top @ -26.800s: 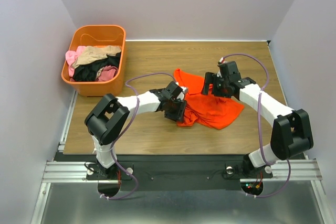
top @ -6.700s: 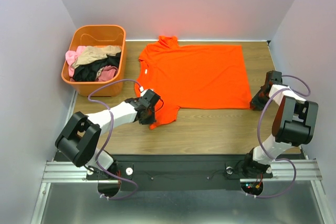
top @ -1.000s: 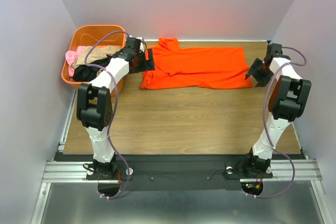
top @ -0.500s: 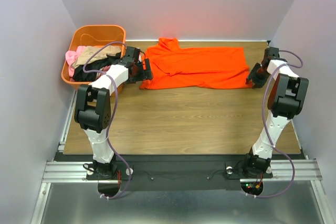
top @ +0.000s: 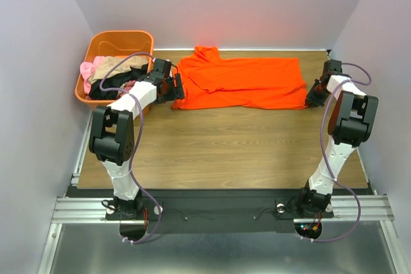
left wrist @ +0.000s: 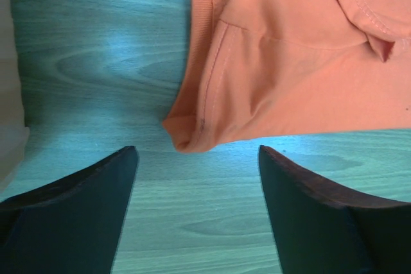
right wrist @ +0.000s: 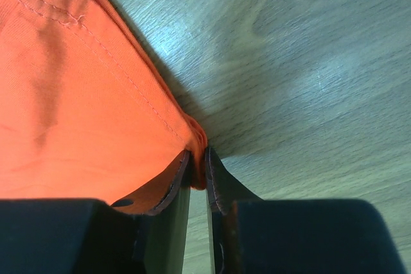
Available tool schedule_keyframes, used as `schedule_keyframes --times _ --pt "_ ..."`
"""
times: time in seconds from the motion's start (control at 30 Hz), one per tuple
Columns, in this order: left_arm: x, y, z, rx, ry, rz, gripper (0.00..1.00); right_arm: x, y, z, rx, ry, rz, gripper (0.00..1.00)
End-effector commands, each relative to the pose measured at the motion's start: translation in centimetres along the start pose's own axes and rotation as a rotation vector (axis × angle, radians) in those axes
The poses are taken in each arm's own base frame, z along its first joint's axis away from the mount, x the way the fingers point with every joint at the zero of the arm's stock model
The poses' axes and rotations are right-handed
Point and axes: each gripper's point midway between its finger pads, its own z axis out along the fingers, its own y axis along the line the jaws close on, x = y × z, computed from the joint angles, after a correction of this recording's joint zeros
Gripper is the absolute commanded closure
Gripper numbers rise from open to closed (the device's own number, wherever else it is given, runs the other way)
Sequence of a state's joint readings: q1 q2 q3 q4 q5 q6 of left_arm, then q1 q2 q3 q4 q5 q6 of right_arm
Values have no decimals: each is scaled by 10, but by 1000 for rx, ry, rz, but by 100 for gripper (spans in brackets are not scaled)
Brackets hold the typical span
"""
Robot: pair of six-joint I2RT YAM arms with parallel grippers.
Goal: Fold and stack the t-shirts
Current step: Fold the tshirt
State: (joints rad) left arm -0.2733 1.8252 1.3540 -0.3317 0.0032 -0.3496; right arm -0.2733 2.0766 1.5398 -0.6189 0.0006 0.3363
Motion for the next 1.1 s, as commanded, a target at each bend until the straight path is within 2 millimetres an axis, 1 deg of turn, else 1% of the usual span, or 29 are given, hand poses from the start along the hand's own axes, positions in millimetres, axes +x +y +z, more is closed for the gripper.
schedule_keyframes --times 0.0,0.07,0.2,0.27,0.43,0.53,0.57,0.63,0.7,0.73,0.8,0.83,0.87,0.9,0.97,1.0,1.03,1.07 --pt "-3 6 2 -23 -22 4 18 2 -2 -5 15 -6 -12 80" --pt "-2 5 7 -19 -15 5 25 1 -2 -7 14 -11 -12 80" --pt "1 3 18 -14 4 7 31 2 -2 -8 12 -10 -8 80" --pt "1 2 21 -13 7 11 32 3 -3 -8 13 -9 -8 80" --pt "12 6 32 -26 38 21 33 2 -3 -10 14 -13 -9 80" --pt "14 6 36 -28 44 20 42 1 -3 -10 16 -17 -9 80" --pt "16 7 37 -31 50 17 50 1 -4 -11 19 -18 -9 80" --pt "16 7 37 -30 48 14 62 -1 -5 -13 27 -26 -8 82" --pt "17 7 36 -30 48 17 66 -2 -9 -13 45 -33 -6 83" --pt "20 9 36 -33 55 18 73 -2 -10 -14 52 -37 -6 85" --pt "20 9 33 -32 54 24 80 -3 -14 -15 61 -40 -5 87" --pt "21 10 32 -32 54 27 85 -2 -17 -16 72 -39 -4 89" --pt "24 12 31 -34 60 31 87 -4 -20 -18 79 -48 -2 90" --pt "26 7 27 -2 67 42 87 -5 -26 -18 97 -52 -1 91" --pt "29 6 24 12 74 60 87 -6 -32 -21 113 -57 -3 92" --pt "31 4 20 31 78 74 87 -9 -39 -24 134 -68 -4 92" --pt "32 4 19 40 82 95 87 -11 -43 -25 143 -74 -4 93" --pt "37 4 16 48 99 105 88 -12 -47 -27 154 -78 -1 93"
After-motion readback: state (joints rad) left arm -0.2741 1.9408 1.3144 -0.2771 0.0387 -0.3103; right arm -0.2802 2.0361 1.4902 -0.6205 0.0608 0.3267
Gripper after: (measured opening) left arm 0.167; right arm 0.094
